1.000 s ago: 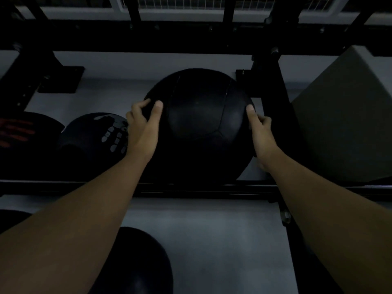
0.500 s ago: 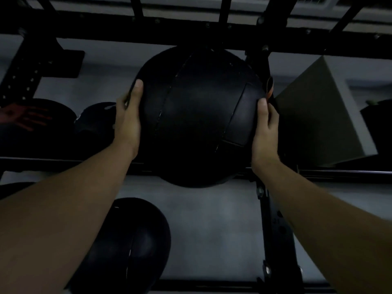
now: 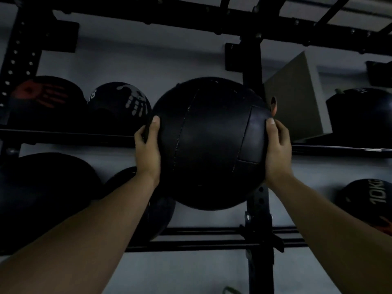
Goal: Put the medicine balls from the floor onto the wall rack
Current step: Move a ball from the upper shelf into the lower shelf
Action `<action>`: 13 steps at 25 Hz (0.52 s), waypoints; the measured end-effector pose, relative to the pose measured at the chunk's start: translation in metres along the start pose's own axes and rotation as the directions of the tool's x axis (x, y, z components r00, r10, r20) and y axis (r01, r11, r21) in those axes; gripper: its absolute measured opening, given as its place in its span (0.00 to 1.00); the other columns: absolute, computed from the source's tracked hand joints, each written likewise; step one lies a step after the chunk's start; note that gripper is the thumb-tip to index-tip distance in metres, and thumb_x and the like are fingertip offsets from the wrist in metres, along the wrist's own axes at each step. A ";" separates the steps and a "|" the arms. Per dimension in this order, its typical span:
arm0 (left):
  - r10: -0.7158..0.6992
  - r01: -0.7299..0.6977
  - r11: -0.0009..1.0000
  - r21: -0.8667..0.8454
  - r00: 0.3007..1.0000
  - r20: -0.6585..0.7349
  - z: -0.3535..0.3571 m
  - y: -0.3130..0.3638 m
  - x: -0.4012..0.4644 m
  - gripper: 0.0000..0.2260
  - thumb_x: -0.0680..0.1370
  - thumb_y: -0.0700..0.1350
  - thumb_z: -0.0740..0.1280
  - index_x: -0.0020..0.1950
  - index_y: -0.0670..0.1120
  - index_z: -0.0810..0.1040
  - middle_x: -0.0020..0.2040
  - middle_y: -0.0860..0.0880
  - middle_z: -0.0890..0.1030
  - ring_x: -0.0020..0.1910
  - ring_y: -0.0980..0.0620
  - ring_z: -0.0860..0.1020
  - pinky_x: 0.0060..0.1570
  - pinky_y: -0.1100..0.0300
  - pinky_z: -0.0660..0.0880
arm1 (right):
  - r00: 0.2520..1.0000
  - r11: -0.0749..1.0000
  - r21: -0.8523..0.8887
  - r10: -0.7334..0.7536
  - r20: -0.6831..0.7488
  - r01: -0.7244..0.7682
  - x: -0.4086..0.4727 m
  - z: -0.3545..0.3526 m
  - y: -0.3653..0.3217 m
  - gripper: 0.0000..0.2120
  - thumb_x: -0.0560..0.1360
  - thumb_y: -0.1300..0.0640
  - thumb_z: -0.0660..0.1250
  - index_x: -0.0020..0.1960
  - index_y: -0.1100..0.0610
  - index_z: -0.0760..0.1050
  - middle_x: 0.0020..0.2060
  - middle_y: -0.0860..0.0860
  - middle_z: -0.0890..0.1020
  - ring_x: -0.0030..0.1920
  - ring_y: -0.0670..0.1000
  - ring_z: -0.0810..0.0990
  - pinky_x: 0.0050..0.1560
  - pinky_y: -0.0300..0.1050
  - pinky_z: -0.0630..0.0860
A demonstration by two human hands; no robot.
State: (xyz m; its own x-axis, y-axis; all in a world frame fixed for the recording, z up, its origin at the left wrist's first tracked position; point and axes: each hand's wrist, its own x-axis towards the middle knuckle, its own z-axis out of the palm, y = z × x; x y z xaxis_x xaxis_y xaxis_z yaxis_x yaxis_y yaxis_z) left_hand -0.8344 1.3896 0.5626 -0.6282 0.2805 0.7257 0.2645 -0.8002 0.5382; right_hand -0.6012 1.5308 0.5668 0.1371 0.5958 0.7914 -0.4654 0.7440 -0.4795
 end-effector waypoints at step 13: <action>-0.222 0.230 0.971 0.059 0.969 -0.111 0.009 -0.111 -0.028 0.40 0.65 0.76 0.71 0.71 0.56 0.77 0.64 0.50 0.84 0.63 0.46 0.83 0.70 0.43 0.78 | 0.992 0.991 -0.030 0.128 -0.015 -0.128 -0.010 -0.049 0.107 0.32 0.72 0.31 0.67 0.71 0.47 0.75 0.63 0.49 0.83 0.61 0.49 0.83 0.62 0.48 0.80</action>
State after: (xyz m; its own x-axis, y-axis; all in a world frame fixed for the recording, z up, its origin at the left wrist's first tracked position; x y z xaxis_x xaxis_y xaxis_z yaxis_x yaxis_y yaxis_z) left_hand -0.8392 1.4754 0.4861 -0.7488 0.3906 0.5355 0.1559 -0.6814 0.7151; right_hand -0.6090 1.6197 0.4891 0.0898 0.6905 0.7178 -0.4526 0.6703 -0.5881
